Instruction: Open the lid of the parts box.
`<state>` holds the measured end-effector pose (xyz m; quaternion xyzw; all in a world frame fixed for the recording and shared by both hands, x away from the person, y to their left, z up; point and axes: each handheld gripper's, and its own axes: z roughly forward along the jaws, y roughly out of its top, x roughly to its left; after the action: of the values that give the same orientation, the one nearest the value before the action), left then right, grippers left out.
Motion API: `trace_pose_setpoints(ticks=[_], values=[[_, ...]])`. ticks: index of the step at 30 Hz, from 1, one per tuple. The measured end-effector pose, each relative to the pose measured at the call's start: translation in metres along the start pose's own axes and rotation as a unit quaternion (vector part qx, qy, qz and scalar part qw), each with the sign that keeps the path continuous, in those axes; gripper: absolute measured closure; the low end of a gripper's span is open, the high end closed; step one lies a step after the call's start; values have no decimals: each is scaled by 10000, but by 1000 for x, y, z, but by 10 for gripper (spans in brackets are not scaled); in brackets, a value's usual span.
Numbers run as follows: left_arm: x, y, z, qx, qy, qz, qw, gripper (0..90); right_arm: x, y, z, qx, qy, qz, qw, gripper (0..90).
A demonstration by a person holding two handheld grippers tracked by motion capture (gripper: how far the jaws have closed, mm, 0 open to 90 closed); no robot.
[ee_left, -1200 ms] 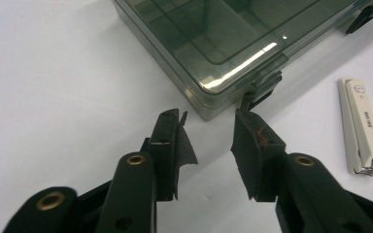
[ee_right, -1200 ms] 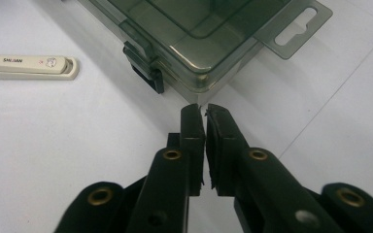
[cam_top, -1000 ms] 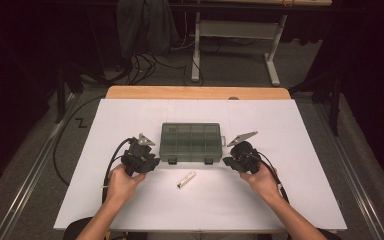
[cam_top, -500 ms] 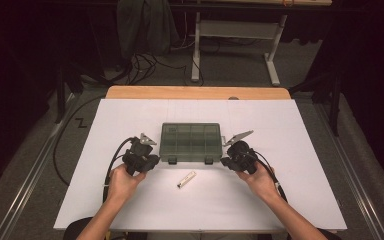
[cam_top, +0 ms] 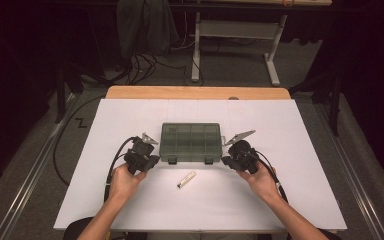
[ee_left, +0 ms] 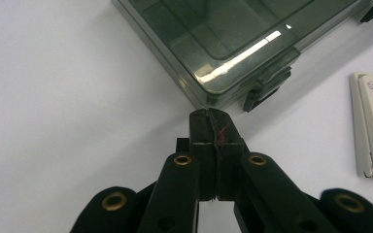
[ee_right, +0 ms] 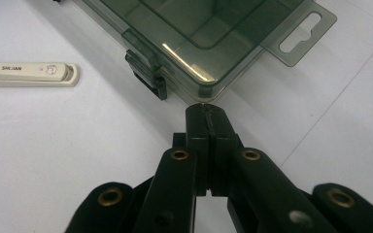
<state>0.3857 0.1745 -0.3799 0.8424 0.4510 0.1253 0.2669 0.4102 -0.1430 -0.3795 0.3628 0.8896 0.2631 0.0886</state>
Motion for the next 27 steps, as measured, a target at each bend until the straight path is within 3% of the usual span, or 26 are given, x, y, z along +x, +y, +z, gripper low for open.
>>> trace_pose_setpoints(ticks=[27], values=[[-1, 0, -1, -89, 20, 48, 9999, 875, -1, 1, -5, -178, 17, 88, 9998, 900]])
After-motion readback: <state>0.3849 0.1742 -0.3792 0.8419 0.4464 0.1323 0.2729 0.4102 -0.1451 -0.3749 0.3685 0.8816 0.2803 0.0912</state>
